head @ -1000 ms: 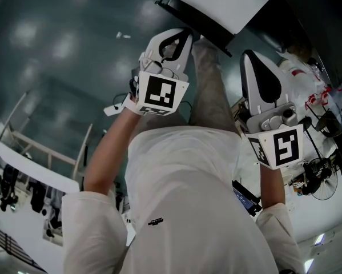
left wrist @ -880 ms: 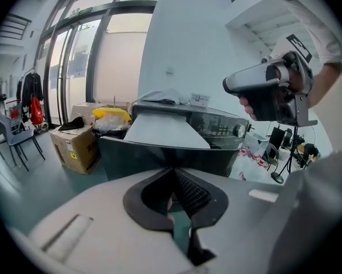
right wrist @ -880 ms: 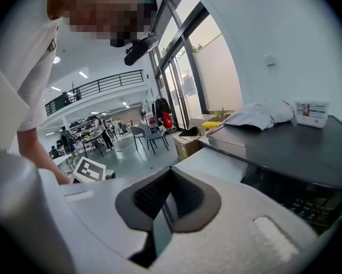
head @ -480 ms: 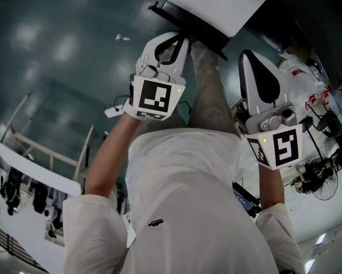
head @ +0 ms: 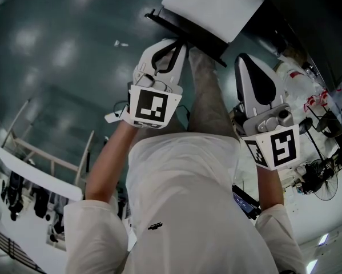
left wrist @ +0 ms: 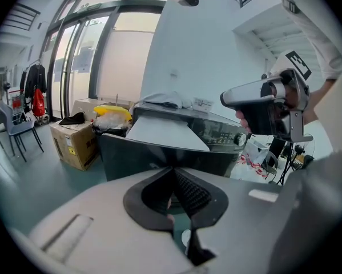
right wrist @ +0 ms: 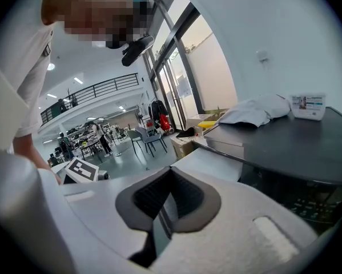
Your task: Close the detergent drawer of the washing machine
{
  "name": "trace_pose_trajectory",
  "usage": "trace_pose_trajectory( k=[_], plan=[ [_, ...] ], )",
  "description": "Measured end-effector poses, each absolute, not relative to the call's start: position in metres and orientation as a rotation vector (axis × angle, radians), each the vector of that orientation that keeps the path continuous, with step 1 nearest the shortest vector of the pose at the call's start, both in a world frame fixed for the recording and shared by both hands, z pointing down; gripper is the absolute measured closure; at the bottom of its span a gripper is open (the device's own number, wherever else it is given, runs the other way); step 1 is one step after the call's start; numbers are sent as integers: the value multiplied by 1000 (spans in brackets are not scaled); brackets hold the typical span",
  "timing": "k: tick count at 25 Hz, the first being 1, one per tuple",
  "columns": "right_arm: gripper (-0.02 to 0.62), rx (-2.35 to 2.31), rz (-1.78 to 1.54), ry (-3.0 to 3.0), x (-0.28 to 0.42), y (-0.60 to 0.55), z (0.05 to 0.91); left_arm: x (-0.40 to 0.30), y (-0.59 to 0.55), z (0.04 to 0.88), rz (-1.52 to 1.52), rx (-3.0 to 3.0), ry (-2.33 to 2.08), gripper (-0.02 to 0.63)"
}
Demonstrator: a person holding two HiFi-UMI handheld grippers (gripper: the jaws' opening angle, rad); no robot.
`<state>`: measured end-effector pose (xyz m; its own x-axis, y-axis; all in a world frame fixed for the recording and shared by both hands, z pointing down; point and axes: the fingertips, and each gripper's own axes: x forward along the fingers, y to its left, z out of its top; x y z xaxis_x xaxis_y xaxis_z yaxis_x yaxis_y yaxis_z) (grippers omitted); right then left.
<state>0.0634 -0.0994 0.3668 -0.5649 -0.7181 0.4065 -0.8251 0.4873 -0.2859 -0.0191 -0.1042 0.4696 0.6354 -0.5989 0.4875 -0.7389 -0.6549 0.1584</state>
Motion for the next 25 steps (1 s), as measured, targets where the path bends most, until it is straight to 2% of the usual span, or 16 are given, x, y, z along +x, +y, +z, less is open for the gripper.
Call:
trace_pose_trajectory(
  k=[25],
  plan=[
    [594,1330,701,-2499,76,-117,373,9,-156,473,529,2479,-1117,586]
  ],
)
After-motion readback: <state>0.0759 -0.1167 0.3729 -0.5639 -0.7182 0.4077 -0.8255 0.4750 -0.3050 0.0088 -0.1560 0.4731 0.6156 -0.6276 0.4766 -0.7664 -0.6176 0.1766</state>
